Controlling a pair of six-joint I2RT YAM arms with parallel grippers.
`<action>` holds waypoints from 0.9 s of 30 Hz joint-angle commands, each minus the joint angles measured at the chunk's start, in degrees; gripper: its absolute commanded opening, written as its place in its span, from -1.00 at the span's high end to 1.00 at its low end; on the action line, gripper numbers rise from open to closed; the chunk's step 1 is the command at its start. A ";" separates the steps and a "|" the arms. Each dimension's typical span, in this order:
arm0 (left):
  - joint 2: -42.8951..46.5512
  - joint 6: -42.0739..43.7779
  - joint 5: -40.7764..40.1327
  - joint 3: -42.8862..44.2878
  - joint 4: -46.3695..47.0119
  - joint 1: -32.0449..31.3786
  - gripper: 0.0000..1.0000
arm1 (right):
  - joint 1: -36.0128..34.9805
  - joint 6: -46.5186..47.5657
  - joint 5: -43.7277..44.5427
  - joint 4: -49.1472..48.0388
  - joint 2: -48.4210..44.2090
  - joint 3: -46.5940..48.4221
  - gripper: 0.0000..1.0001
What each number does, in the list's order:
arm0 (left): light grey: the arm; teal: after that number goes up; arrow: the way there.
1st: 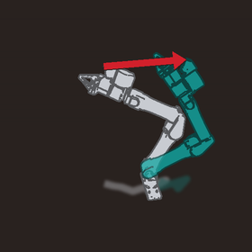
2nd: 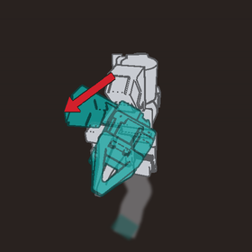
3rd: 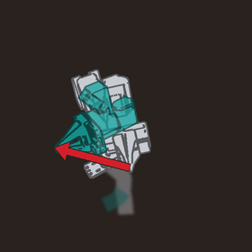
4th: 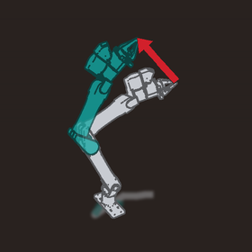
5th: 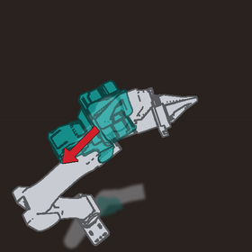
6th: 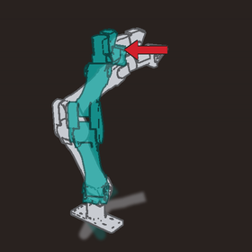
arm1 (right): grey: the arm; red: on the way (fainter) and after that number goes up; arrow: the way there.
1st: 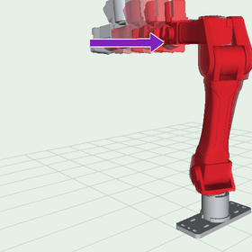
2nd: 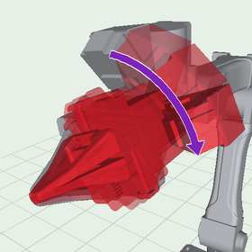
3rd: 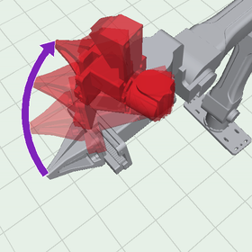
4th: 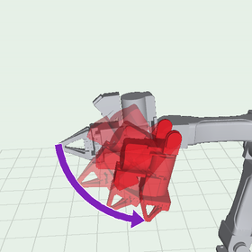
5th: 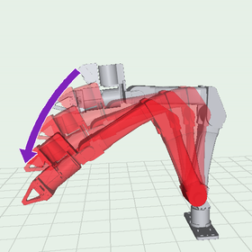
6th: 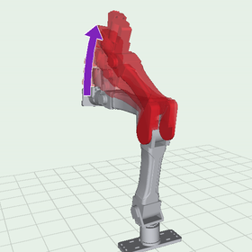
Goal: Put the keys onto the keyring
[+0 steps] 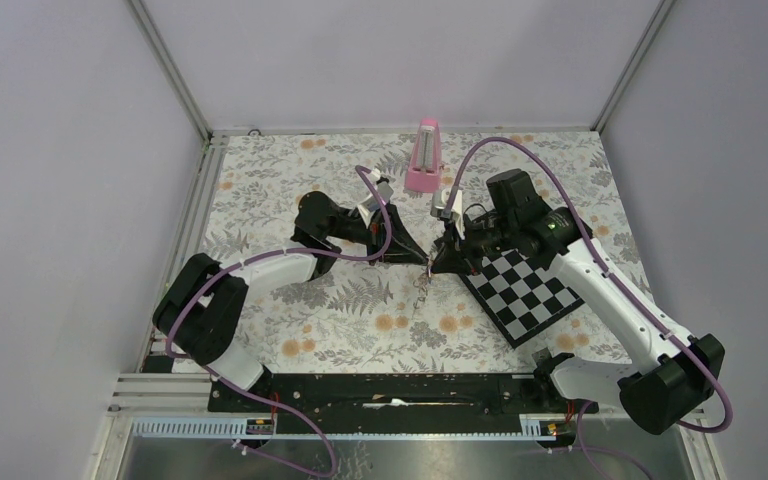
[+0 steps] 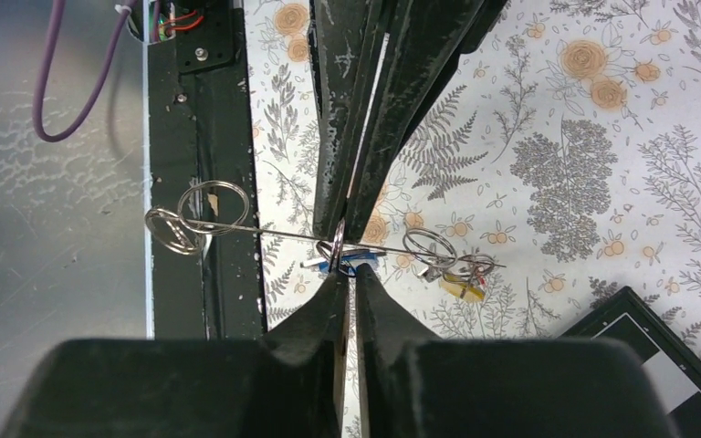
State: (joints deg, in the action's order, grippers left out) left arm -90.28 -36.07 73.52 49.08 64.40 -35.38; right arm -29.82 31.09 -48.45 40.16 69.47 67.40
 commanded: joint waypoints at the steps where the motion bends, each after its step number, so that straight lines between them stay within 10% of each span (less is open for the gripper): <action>1: 0.29 0.47 -0.49 0.04 3.80 0.13 1.00 | 0.29 0.46 -4.26 -1.40 -0.96 -0.45 0.87; 22: -2.70 -11.00 -1.62 -0.41 17.22 0.13 1.00 | -0.41 -3.40 -5.43 -6.39 2.68 -0.71 1.00; 27: -2.05 -9.49 -1.70 -1.07 15.99 0.13 1.00 | -0.23 -2.83 -2.68 -5.78 0.50 -0.61 0.63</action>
State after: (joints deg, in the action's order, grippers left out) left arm -93.25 -45.41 73.43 48.12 74.94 -34.76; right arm -29.78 28.29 -52.01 36.64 71.48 65.58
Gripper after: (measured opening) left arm 0.010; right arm 0.107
